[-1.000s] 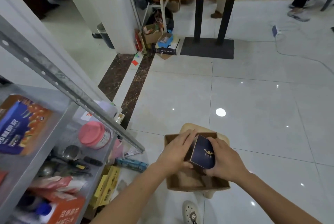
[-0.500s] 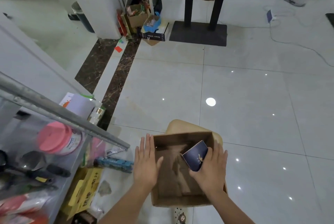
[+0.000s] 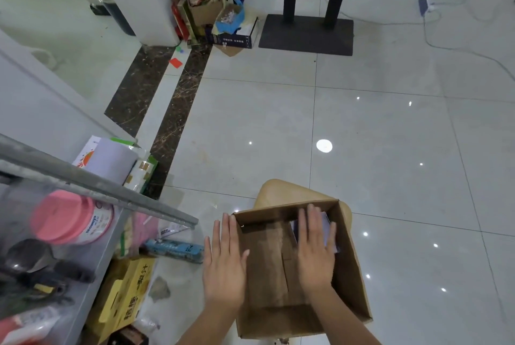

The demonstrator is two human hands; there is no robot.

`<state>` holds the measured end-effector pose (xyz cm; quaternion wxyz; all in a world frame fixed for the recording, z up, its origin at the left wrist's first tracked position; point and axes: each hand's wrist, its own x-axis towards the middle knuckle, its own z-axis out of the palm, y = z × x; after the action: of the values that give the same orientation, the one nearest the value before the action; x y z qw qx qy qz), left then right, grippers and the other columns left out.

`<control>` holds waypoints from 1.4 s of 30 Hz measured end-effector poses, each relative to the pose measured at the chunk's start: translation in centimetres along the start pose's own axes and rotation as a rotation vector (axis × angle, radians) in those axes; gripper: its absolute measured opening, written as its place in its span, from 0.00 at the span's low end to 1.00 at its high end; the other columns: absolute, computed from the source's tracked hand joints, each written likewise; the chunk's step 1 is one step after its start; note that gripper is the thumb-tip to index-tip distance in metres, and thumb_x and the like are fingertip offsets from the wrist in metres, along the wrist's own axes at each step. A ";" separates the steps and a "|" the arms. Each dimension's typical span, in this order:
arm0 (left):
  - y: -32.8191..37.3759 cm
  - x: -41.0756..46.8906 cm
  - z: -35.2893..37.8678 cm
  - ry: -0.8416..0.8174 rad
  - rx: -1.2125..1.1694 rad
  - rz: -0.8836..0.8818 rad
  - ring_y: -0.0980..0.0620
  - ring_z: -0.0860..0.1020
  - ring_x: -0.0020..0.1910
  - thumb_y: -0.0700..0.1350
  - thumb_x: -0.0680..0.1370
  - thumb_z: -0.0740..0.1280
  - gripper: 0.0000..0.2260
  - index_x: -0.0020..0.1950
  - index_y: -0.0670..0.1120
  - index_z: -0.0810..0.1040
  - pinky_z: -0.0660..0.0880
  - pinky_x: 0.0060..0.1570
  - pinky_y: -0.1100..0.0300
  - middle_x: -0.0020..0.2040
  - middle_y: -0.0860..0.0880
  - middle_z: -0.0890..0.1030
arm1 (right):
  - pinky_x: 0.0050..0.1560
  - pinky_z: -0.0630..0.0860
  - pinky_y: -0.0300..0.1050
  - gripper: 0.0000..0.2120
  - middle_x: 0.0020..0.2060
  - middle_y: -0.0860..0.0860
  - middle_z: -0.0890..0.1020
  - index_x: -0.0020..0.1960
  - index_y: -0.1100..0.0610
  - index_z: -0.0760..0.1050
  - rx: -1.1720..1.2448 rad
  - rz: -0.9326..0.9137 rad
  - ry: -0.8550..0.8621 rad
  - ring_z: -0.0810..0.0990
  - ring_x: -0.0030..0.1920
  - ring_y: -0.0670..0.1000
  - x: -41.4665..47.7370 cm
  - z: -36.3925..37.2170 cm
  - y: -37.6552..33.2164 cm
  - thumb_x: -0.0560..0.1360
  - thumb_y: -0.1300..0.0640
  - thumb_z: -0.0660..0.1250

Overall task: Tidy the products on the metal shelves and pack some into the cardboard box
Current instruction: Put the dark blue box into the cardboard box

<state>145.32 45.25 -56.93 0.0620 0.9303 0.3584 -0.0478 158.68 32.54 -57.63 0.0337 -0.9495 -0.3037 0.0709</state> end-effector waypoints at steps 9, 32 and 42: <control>0.0 -0.1 0.1 0.032 -0.026 -0.003 0.47 0.49 0.78 0.56 0.83 0.40 0.29 0.80 0.42 0.49 0.43 0.75 0.50 0.80 0.45 0.50 | 0.68 0.27 0.57 0.25 0.78 0.57 0.44 0.78 0.61 0.53 -0.390 -0.584 -0.388 0.16 0.63 0.57 0.8 -0.2 1.5 0.82 0.62 0.52; 0.0 0.2 -8.2 -0.187 -0.061 -0.065 0.45 0.37 0.78 0.71 0.74 0.32 0.41 0.75 0.43 0.29 0.34 0.75 0.54 0.77 0.47 0.33 | 0.73 0.46 0.50 0.33 0.72 0.55 0.68 0.74 0.56 0.63 0.033 -0.318 -0.166 0.41 0.78 0.50 -0.4 -7.0 -0.3 0.81 0.36 0.40; -8.6 -5.0 -24.3 0.058 0.033 -0.268 0.42 0.45 0.78 0.71 0.74 0.33 0.40 0.78 0.45 0.38 0.43 0.73 0.47 0.77 0.46 0.40 | 0.73 0.47 0.54 0.37 0.74 0.55 0.64 0.75 0.55 0.61 0.007 -0.532 -0.033 0.46 0.78 0.52 2.1 -21.7 -8.3 0.79 0.34 0.34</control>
<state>136.96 51.93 -32.93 0.0293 0.8760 0.4801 -0.0347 159.00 40.03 -35.53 0.0496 -0.8350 -0.5427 0.0764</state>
